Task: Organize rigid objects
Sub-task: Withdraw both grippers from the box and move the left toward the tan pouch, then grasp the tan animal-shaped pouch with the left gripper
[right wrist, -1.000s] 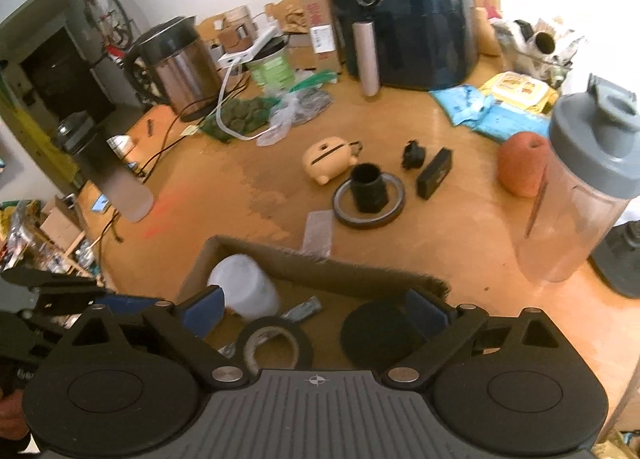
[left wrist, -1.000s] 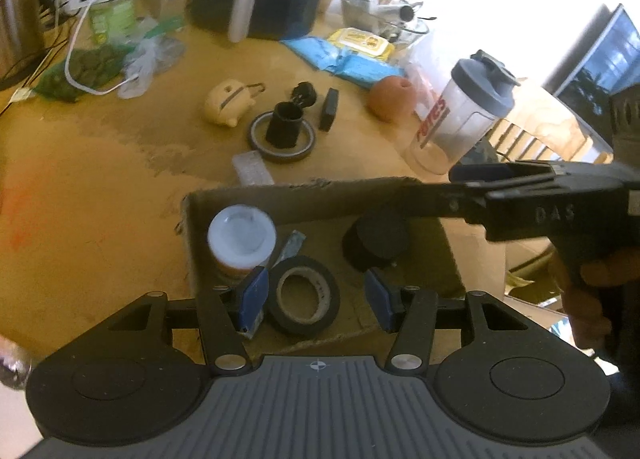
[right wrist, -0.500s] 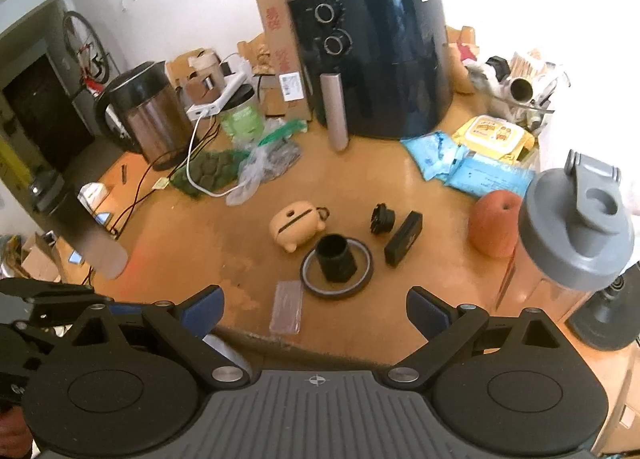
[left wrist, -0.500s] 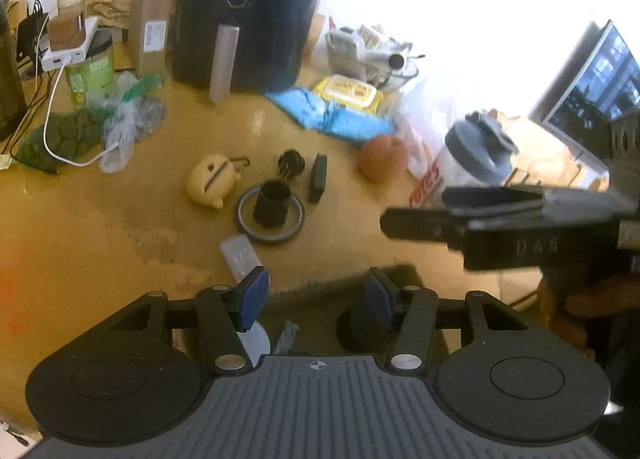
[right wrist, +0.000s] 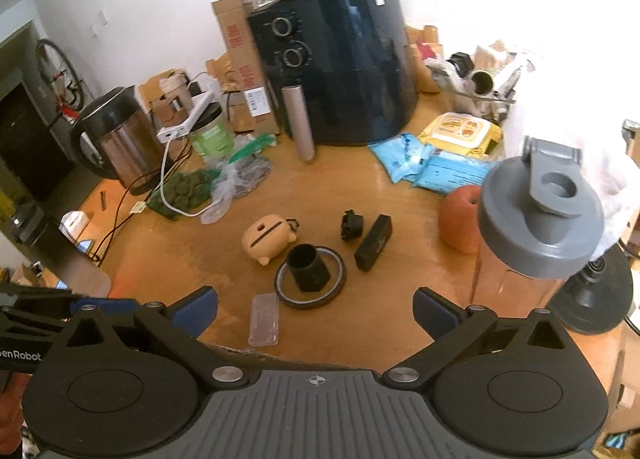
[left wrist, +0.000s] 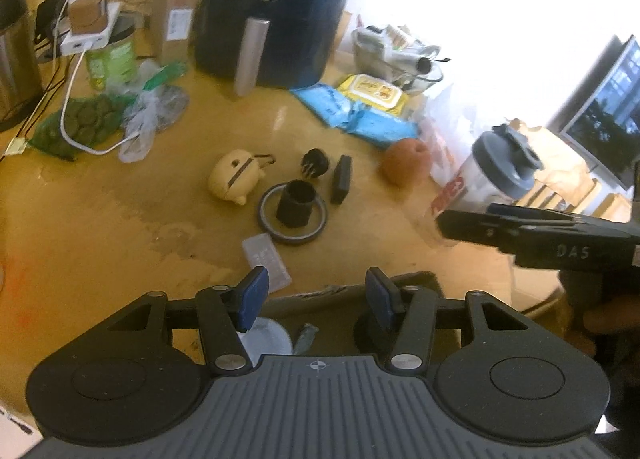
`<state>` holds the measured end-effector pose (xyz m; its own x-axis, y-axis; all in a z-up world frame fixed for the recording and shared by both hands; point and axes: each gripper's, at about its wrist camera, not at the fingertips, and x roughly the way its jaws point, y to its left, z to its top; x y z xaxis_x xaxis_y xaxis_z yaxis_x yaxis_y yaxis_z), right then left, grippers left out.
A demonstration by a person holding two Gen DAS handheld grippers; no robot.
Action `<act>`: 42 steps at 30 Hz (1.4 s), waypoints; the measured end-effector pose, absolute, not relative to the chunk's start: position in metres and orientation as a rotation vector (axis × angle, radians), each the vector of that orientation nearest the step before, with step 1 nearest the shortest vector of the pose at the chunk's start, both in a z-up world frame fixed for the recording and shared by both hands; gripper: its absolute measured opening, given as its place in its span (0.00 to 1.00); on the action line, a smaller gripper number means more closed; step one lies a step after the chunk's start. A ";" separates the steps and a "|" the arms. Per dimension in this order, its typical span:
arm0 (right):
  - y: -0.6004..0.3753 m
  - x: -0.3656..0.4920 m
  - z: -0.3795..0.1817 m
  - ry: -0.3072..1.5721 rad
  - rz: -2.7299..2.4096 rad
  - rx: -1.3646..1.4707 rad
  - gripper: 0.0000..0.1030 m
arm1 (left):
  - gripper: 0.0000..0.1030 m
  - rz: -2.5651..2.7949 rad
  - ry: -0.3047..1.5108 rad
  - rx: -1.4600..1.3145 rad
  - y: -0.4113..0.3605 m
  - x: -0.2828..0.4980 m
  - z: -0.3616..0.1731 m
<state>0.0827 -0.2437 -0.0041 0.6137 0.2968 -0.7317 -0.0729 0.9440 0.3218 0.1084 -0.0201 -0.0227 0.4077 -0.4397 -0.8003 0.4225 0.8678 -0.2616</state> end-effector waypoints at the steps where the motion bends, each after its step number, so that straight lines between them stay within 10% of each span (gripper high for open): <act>1: -0.244 0.083 -0.005 0.891 0.207 0.273 1.00 | 0.51 -0.535 1.021 -0.015 -0.018 0.109 -0.025; 42: -0.234 0.106 -0.027 0.996 0.131 0.218 1.00 | 0.52 -0.482 0.992 0.249 -0.040 0.216 -0.066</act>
<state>0.1060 -0.2345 -0.0271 0.5383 0.2081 -0.8167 -0.0098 0.9705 0.2409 0.2162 -0.0405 -0.0659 0.4537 -0.2748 -0.8477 0.4970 0.8676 -0.0153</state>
